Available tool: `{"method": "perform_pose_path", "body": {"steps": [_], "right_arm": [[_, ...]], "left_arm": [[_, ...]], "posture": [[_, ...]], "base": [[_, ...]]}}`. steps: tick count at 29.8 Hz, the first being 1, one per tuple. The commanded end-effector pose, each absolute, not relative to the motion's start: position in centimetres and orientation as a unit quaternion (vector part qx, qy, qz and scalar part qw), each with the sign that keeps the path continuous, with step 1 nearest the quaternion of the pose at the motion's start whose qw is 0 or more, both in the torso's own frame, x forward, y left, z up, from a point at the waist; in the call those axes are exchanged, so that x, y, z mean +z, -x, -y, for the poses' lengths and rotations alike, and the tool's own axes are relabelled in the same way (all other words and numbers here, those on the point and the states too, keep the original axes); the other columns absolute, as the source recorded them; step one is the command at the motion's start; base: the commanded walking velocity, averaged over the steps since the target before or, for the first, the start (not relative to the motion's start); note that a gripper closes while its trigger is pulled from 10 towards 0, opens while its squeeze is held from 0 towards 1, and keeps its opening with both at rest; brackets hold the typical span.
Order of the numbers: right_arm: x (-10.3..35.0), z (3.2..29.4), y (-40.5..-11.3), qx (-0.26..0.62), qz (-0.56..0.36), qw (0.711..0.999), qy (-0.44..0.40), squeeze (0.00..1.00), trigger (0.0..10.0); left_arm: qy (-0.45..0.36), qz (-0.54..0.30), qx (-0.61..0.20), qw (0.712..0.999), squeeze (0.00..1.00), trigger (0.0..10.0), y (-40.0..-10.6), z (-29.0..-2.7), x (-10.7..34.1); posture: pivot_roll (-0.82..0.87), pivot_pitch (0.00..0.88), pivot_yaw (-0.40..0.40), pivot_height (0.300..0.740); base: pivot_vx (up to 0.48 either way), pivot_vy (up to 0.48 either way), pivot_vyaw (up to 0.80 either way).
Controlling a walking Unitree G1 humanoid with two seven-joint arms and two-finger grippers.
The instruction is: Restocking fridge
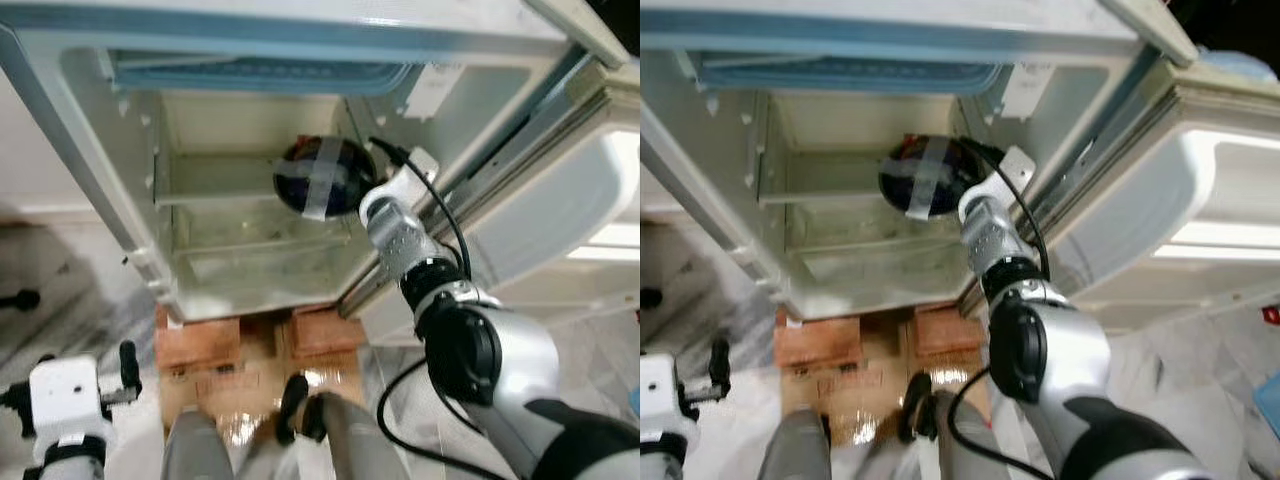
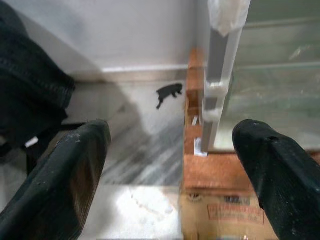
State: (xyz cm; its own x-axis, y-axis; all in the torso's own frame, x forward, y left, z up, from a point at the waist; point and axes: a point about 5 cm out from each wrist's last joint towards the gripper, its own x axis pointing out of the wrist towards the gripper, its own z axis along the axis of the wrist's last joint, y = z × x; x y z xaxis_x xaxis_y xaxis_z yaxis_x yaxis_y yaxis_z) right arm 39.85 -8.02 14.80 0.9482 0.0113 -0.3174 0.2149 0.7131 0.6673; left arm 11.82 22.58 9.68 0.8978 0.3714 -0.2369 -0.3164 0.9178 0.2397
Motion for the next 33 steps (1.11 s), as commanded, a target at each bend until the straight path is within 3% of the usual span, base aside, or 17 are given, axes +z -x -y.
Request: {"method": "perform_pose_path", "body": {"steps": [1,8,11,26,27,33], "right_arm": [[15.4,8.4,-40.1,-0.073,-0.141,0.904,-0.396,0.0,10.0],[17.4,7.5,-40.7,-0.041,-0.108,0.881,-0.46,0.0,10.0],[19.2,6.1,-41.0,0.022,-0.086,0.864,-0.495,0.0,10.0],[19.1,7.1,-41.1,-0.011,-0.085,0.895,-0.437,0.0,10.0],[19.1,7.3,-41.2,-0.024,-0.087,0.9,-0.426,1.0,10.0],[20.1,7.9,-41.5,-0.046,-0.074,0.901,-0.426,1.0,10.0]], "left_arm": [[-0.095,-0.151,0.173,0.969,0.0,10.0,-11.1,-22.3,9.9],[-0.095,-0.167,0.178,0.965,0.0,10.0,-9.7,-22.2,10.4],[-0.091,-0.175,0.178,0.964,0.0,10.0,-9.3,-21.9,10.5],[-0.08,-0.207,0.18,0.958,0.0,10.0,-7.3,-20.8,10.8],[-0.081,-0.211,0.183,0.957,0.0,10.0,-7.1,-20.9,10.9],[-0.082,-0.217,0.184,0.955,0.0,10.0,-6.8,-20.9,10.9]], "posture": [[0.39,0.381,-0.213,0.74],[0.4,0.41,-0.214,0.74],[0.39,0.441,-0.231,0.74],[0.4,0.515,-0.249,0.74],[0.41,0.523,-0.251,0.74],[0.4,0.522,-0.252,0.74]], "base": [[0.0,0.0,0.0],[0.0,0.0,0.0],[0.0,0.0,0.0],[0.0,0.0,0.0],[0.0,0.0,0.0],[0.0,0.0,0.0]]}}
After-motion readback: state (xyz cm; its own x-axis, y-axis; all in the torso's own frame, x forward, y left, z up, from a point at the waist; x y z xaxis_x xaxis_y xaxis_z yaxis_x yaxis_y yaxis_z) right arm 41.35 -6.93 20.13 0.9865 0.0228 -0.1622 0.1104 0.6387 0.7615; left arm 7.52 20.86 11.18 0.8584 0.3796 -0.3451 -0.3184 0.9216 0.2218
